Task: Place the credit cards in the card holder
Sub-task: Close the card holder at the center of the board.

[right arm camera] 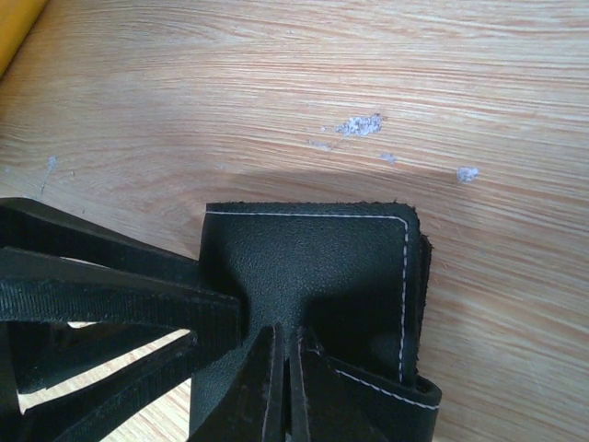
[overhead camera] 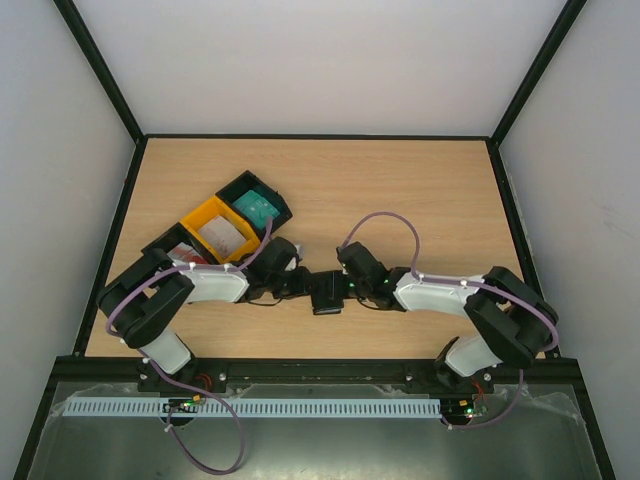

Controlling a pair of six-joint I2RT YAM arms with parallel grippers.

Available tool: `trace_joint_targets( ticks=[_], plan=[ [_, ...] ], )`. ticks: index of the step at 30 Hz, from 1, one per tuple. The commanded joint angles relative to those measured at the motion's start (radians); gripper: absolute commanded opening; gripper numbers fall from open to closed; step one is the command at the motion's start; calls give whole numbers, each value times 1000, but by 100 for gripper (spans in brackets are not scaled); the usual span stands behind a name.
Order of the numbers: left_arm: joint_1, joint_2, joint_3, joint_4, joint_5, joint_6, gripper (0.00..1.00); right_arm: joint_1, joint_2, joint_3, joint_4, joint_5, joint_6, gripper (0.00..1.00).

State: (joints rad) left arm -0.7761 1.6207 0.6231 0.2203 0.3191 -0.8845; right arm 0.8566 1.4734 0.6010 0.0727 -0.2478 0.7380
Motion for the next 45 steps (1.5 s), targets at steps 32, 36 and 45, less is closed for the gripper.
trace_joint_targets(
  ticks=[32, 36, 45],
  plan=[
    [-11, 55, 16, -45, -10, 13, 24, 5, -9, -133, 56, -138, 14, 2],
    [-11, 56, 16, -47, -12, 13, 24, 5, -12, -179, 96, -130, 44, 2],
    [-11, 62, 14, -52, -20, 12, 24, 5, 20, -266, 194, -134, 95, 2]
  ],
)
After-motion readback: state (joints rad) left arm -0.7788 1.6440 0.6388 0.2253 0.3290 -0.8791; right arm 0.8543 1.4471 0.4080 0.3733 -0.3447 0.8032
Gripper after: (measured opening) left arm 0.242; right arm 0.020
